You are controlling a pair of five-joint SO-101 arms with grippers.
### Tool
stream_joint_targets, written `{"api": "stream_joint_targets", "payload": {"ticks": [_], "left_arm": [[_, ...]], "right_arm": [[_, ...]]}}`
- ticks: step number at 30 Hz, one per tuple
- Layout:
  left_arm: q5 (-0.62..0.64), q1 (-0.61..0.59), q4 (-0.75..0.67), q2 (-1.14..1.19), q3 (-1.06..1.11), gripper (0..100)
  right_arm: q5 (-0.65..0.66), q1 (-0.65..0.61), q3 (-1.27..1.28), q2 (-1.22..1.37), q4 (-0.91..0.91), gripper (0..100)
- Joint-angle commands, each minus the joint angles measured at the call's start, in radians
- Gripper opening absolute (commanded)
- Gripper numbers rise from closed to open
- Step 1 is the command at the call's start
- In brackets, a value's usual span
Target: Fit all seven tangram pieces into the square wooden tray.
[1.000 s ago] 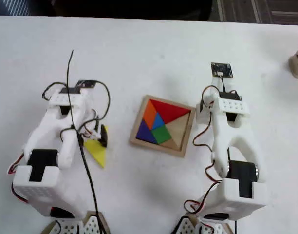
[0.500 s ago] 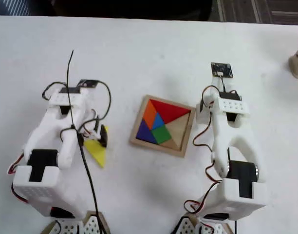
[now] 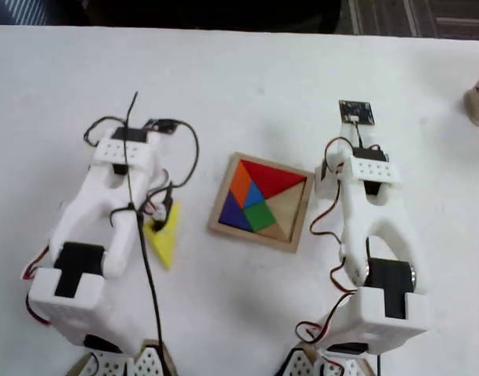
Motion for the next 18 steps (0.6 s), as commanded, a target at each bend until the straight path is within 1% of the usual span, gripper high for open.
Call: {"api": "stream_joint_targets", "payload": {"ticks": [1, 6, 11, 18], "left_arm": [[0.002, 0.113, 0.028, 0.021, 0.0, 4], [0.002, 0.199, 0.044, 0.021, -0.005, 4], [0.0, 0.237, 0.057, 0.021, -0.025, 4], [-0.006, 0.294, 0.173, 0.021, -0.115, 4]], "right_arm": [[0.009, 0.001, -0.049, -0.016, -0.018, 16.3], [0.009, 0.001, -0.049, -0.016, -0.019, 16.3], [0.009, 0.001, -0.049, -0.016, -0.019, 16.3], [0.009, 0.001, -0.049, -0.016, -0.03, 16.3]]}}
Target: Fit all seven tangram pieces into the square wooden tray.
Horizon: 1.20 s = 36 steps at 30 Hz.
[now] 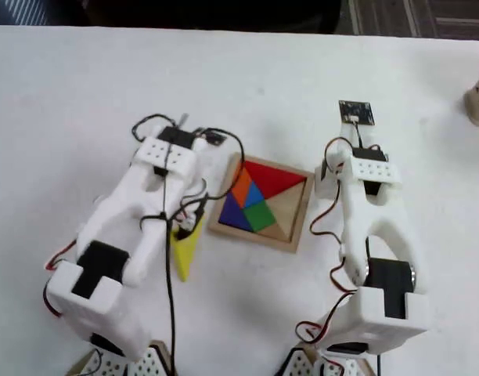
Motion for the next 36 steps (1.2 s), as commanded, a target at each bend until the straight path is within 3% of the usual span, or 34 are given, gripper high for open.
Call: {"api": "stream_joint_targets", "payload": {"ticks": [1, 16, 36], "left_arm": [[-0.006, 0.082, 0.046, 0.018, -0.035, 4], [-0.006, 0.188, 0.089, 0.027, -0.048, 4], [-0.008, 0.193, -0.218, 0.028, 0.218, 5]], "right_arm": [[0.011, 0.001, -0.049, -0.016, -0.027, 16.3], [0.008, 0.022, -0.049, -0.019, -0.028, 16.3], [0.009, 0.024, -0.049, -0.019, -0.028, 16.3]]}}
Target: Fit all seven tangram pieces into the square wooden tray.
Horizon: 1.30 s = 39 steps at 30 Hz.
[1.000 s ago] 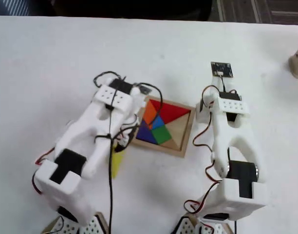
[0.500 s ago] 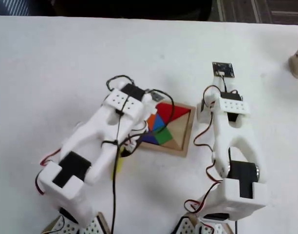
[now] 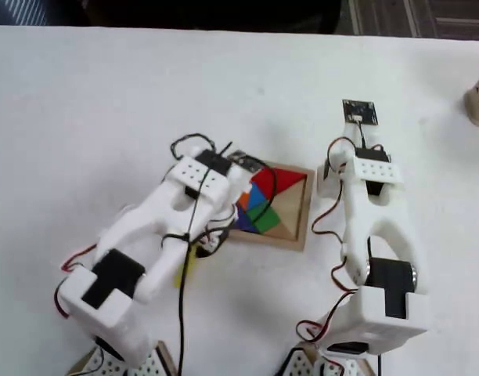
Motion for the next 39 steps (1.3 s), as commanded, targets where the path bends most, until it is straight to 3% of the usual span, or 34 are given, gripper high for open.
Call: {"api": "stream_joint_targets", "payload": {"ticks": [1, 17, 23, 28, 34, 39], "left_arm": [[-0.011, 0.021, -0.089, 0.022, 0.089, 5], [-0.012, 0.01, -0.183, 0.021, 0.201, 4], [-0.146, -0.13, -0.178, 0.012, 0.209, 2], [-0.132, -0.231, -0.086, 0.013, 0.158, 2], [-0.132, -0.239, -0.077, 0.01, 0.155, 2], [-0.126, -0.248, 0.031, 0.01, 0.069, 2]], "right_arm": [[0.008, 0.008, -0.049, -0.019, -0.016, 16.3], [0.006, 0.007, -0.049, -0.013, -0.018, 16.3], [0.006, 0.007, -0.049, -0.013, -0.018, 16.3], [0.006, 0.007, -0.049, -0.013, -0.027, 16.3], [0.006, 0.007, -0.049, -0.012, -0.03, 16.3], [0.006, 0.004, -0.049, -0.012, -0.03, 16.3]]}}
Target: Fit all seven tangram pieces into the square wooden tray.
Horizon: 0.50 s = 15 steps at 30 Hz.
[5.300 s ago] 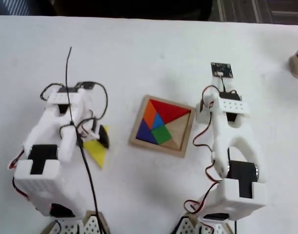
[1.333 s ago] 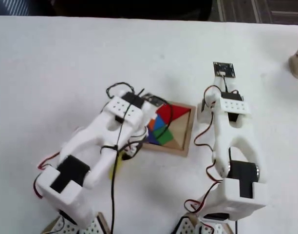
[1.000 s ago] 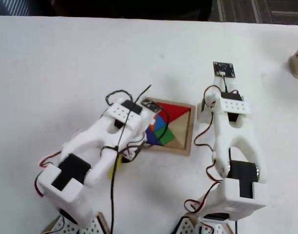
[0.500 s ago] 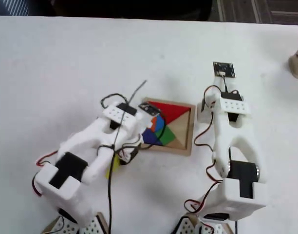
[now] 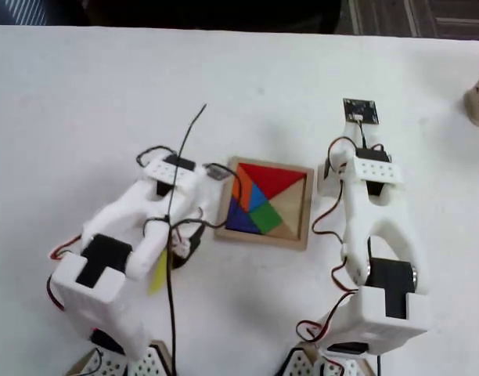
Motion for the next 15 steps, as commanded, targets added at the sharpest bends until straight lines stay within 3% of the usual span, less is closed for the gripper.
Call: {"api": "stream_joint_targets", "payload": {"ticks": [1, 9, 15], "left_arm": [[-0.005, -0.036, 0.091, -0.013, -0.075, 2], [0.0, -0.027, 0.304, -0.013, -0.324, 2], [0.133, 0.074, 0.33, -0.004, -0.594, 2]], "right_arm": [[0.006, 0.002, -0.049, -0.012, -0.015, 16.3], [0.006, -0.001, -0.044, -0.01, -0.015, 16.3], [0.006, 0.007, -0.043, -0.01, -0.03, 16.3]]}}
